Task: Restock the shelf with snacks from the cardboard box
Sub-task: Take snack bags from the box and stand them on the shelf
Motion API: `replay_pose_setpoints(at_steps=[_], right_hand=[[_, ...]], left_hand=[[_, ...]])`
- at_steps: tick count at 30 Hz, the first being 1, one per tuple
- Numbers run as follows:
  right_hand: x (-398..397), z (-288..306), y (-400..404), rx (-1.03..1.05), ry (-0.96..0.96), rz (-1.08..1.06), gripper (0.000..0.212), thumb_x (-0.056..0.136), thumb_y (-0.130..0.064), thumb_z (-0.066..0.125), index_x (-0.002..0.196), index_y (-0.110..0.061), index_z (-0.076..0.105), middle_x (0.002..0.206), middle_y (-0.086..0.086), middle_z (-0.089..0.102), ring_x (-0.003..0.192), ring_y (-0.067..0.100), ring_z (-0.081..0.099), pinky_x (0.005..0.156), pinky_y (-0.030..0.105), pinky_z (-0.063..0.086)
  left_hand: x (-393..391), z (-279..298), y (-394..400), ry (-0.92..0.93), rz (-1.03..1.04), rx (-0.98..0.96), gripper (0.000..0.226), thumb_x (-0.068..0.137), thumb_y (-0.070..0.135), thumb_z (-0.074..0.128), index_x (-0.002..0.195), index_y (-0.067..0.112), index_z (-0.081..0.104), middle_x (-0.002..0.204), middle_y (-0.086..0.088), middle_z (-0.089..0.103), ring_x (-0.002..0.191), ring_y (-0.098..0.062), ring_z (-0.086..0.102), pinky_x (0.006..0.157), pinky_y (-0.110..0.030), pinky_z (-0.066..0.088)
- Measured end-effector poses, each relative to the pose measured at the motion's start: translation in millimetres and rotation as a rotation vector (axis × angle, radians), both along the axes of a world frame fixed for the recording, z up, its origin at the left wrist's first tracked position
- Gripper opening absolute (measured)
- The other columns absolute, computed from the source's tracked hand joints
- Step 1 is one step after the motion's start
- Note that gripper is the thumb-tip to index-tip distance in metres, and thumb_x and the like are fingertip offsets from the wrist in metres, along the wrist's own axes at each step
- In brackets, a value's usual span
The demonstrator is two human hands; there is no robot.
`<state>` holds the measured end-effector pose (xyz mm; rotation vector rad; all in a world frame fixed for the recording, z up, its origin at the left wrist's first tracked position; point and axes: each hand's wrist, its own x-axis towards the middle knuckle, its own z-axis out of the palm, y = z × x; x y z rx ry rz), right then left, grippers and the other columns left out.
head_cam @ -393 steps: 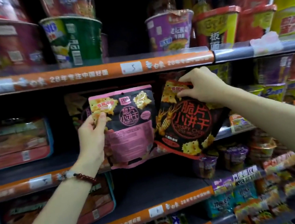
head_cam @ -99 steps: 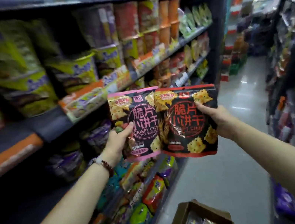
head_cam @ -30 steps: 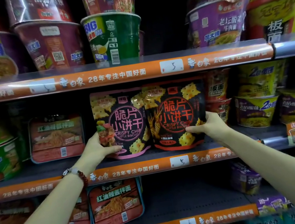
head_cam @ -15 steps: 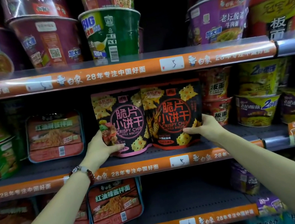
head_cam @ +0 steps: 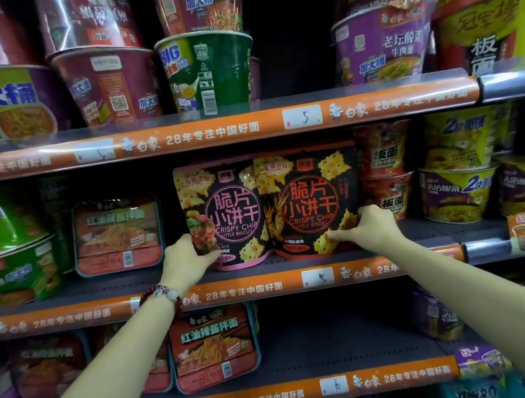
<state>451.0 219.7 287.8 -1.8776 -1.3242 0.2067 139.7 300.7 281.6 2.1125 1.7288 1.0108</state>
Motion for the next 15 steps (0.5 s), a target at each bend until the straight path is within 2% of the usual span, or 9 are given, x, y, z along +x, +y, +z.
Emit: replay_pose_setpoints(at_steps=[3,7,10,15], right_hand=[[-5.9,-2.6,-9.2,0.041,-0.109,-0.106,0.059,0.062,-0.056,0.08,0.072,-0.005,0.053,0.069,0.006,0.058,0.062,0.02,0.056,0.046,0.029,0.042],[-14.4,-3.0,-20.2,0.057,-0.255,-0.148,0.057,0.068,-0.056,0.076,0.081,-0.006,0.053,0.07,0.003,0.053,0.066,0.022,0.052,0.046,0.028,0.036],[-22.1,1.5,-25.9,0.032,-0.307,-0.03,0.042,0.075,-0.046,0.074,0.085,-0.009,0.058,0.075,0.002,0.058,0.072,0.023,0.054,0.054,0.03,0.041],[-27.0,8.2,-33.4,0.015,-0.344,0.146,0.021,0.081,-0.023,0.07,0.097,-0.011,0.064,0.095,0.008,0.068,0.085,0.027,0.063,0.072,0.039,0.056]], left_hand=[[-0.1,2.2,-7.1,0.032,0.085,0.036,0.051,0.082,0.037,0.069,0.112,-0.001,0.052,0.078,-0.014,0.063,0.073,-0.029,0.063,0.059,-0.036,0.051],[1.7,3.0,-19.2,0.037,0.115,0.097,0.036,0.083,0.033,0.069,0.092,0.002,0.053,0.063,-0.006,0.052,0.059,-0.024,0.054,0.048,-0.03,0.043],[10.1,6.6,-27.2,0.113,0.007,0.13,0.027,0.083,0.028,0.07,0.088,0.004,0.058,0.067,-0.004,0.057,0.068,-0.023,0.059,0.058,-0.03,0.045],[46.6,15.2,-42.0,0.214,-0.145,0.185,0.02,0.081,0.023,0.069,0.095,0.01,0.062,0.087,-0.007,0.065,0.083,-0.023,0.061,0.073,-0.034,0.053]])
